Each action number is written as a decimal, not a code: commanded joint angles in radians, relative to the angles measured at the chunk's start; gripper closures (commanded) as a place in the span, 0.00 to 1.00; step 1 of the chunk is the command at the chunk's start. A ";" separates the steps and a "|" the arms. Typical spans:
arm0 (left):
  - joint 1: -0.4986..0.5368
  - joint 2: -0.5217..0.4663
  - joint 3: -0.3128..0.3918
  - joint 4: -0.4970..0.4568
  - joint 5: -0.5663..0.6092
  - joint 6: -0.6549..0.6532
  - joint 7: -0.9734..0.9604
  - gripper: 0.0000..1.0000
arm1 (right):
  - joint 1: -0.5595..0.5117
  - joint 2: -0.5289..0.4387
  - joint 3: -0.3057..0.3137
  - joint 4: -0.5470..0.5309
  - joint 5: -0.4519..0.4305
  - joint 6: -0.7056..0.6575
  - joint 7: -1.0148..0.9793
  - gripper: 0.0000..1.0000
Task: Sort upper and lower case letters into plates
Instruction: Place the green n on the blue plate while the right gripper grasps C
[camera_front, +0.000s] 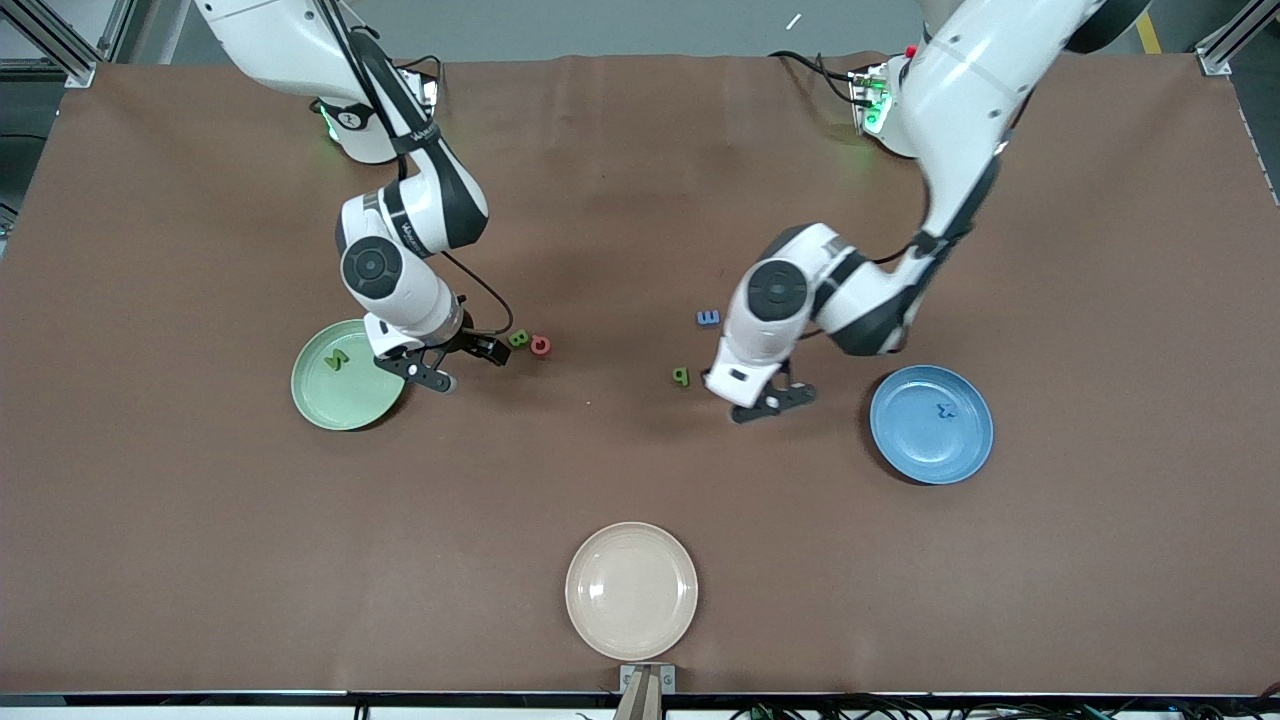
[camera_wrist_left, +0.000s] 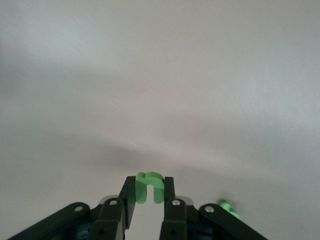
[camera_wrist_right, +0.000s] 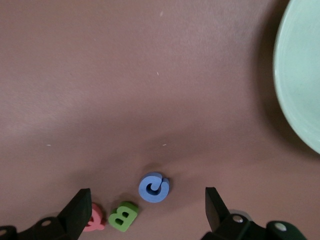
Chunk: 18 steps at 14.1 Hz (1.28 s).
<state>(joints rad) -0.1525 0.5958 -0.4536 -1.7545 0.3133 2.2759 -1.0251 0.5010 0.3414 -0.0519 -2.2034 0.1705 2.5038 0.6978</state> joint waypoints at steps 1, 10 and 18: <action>0.234 -0.071 -0.135 -0.071 -0.002 -0.048 0.158 0.89 | 0.008 -0.021 -0.005 -0.050 -0.005 0.030 0.006 0.00; 0.594 -0.001 -0.235 -0.171 0.162 -0.010 0.436 0.89 | 0.039 0.053 -0.006 -0.084 -0.003 0.133 0.011 0.11; 0.613 0.085 -0.229 -0.158 0.303 0.065 0.430 0.87 | 0.062 0.087 -0.005 -0.082 -0.003 0.178 0.032 0.14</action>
<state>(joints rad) 0.4473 0.6717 -0.6710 -1.9189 0.5867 2.3322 -0.5870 0.5335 0.4228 -0.0523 -2.2721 0.1699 2.6578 0.6982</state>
